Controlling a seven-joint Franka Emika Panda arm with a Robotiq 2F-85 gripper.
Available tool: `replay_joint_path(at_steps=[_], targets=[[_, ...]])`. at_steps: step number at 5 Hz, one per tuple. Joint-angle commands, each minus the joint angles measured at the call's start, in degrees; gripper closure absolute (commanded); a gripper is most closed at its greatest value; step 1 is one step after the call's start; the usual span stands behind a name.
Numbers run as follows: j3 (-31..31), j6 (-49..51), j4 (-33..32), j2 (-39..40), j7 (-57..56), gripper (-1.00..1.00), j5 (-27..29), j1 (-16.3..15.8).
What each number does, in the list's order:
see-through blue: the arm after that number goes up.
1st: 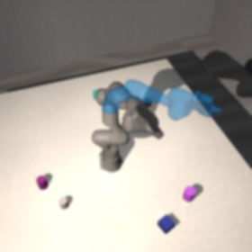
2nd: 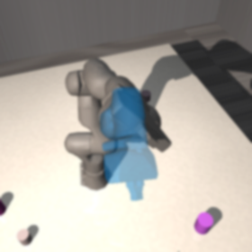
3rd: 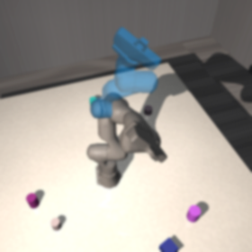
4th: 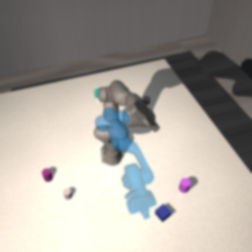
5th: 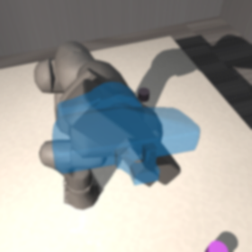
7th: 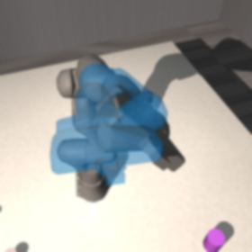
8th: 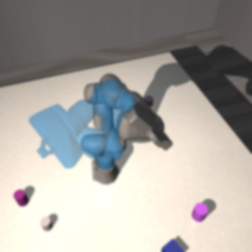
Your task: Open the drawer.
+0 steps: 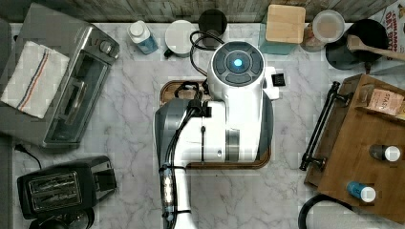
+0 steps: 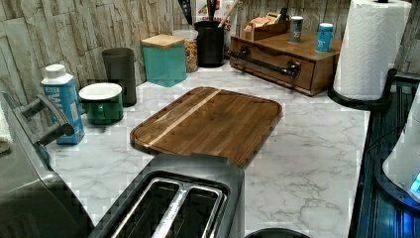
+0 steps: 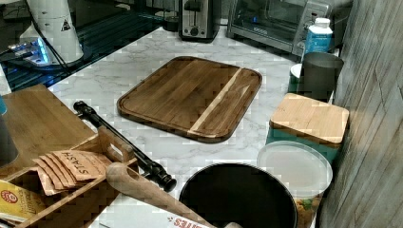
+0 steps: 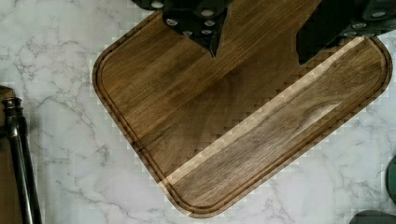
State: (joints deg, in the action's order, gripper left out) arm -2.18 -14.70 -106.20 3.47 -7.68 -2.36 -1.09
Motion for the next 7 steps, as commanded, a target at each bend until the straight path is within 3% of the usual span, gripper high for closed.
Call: replay_joint_path(at_steps=[1, 2, 3, 5, 7], targets=[[0.0, 0.0, 0.0, 0.0, -0.1, -1.0, -0.7, 0.0], [-1.0, -7.3, -4.0, -0.2, -2.7, -1.0, -4.9, 0.3], [-2.6, -13.5, -5.6, 0.6, -8.7, -1.0, -6.5, 3.0], [-6.8, -10.2, 1.8, 6.5, -22.0, -1.0, -2.5, 8.4], [-8.6, -15.8, -0.3, 6.1, -27.2, -1.0, -3.5, 12.2]])
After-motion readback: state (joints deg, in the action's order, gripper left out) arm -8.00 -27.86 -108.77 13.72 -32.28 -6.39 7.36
